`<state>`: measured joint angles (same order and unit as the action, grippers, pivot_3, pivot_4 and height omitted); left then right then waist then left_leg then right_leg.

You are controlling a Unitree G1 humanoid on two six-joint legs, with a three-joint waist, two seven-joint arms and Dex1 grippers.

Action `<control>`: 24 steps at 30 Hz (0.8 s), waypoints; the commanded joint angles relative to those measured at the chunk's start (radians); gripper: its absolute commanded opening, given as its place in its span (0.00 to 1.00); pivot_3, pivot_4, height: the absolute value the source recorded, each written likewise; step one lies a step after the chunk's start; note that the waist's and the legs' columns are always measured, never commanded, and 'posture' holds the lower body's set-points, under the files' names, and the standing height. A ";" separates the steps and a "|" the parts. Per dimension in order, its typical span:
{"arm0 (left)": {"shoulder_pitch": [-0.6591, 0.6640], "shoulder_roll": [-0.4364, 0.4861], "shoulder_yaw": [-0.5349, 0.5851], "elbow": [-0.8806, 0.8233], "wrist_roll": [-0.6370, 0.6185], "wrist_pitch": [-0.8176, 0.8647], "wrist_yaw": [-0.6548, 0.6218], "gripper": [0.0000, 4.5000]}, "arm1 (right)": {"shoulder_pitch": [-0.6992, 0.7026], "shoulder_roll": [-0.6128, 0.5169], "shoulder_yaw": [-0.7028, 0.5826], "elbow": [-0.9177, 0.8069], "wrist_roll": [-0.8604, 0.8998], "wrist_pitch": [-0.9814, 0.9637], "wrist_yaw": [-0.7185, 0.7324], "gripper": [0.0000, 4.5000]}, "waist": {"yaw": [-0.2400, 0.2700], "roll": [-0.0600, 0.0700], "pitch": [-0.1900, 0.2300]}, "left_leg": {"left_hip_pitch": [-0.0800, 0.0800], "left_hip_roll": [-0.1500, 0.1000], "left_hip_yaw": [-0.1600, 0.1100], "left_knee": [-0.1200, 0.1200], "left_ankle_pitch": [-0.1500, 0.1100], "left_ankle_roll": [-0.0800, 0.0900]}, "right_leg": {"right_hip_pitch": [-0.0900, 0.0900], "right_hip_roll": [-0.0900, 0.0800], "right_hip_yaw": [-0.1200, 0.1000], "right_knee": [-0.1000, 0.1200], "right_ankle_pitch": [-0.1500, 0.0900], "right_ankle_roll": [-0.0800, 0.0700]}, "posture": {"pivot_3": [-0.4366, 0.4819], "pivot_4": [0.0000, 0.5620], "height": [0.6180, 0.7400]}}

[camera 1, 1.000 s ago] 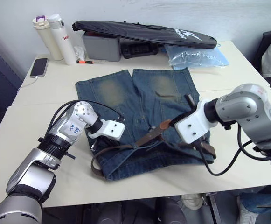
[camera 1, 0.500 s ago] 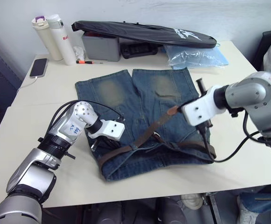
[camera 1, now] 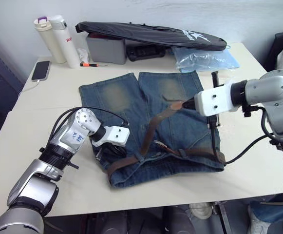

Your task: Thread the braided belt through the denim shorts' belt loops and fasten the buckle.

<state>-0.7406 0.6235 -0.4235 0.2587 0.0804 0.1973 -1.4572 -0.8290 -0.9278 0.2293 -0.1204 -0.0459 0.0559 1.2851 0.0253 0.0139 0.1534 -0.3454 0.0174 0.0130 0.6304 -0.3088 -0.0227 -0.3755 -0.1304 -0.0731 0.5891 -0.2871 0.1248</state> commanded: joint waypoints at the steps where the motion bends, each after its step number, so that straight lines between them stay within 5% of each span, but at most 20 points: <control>1: -0.007 0.009 0.138 -0.133 -0.159 0.275 0.001 0.27 | 0.028 0.018 -0.032 -0.112 0.037 0.091 -0.026 0.00 | -0.001 -0.002 0.001 | 0.000 0.000 0.000 0.000 0.000 0.000 | 0.000 0.000 0.000 0.000 0.000 0.000 | 0.48 0.27 1.00; 9: 0.004 -0.011 0.382 -0.442 -0.369 0.670 0.193 0.97 | 0.078 0.018 -0.027 -0.200 0.040 0.327 -0.057 0.00 | -0.005 -0.003 0.002 | -0.001 0.000 -0.001 -0.001 0.000 0.000 | -0.001 0.000 0.000 0.000 0.000 0.000 | 0.48 0.27 1.00; 15: -0.008 -0.139 0.333 -0.617 -0.297 0.855 0.480 0.99 | 0.080 0.034 -0.004 -0.239 0.031 0.448 -0.080 0.00 | 0.000 -0.003 0.002 | -0.002 0.000 -0.002 0.000 0.000 0.000 | -0.001 0.000 0.000 -0.001 0.000 0.001 | 0.48 0.27 1.00; 22: -0.022 -0.186 0.187 -0.643 -0.184 0.847 0.646 0.99 | 0.080 0.041 0.008 -0.271 0.032 0.498 -0.090 0.00 | -0.003 -0.003 0.002 | -0.001 0.000 -0.002 0.000 0.000 -0.001 | 0.000 0.000 0.000 -0.002 0.001 0.002 | 0.48 0.27 1.00; 24: -0.033 -0.191 0.172 -0.642 -0.184 0.862 0.684 0.87 | 0.079 0.039 0.011 -0.278 0.032 0.509 -0.094 0.00 | -0.004 -0.003 0.002 | -0.001 0.000 -0.002 -0.001 0.000 -0.001 | 0.000 0.000 0.000 -0.002 0.001 0.002 | 0.48 0.27 1.00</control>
<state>-0.7350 0.4302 -0.1990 -0.3717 -0.1579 1.0695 -0.8703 -0.7354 -0.8906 0.2519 -0.3530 -0.0173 0.5437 1.2063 0.0209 0.0106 0.1556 -0.3468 0.0170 0.0113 0.6296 -0.3084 -0.0238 -0.3760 -0.1302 -0.0728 0.5867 -0.2857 0.1271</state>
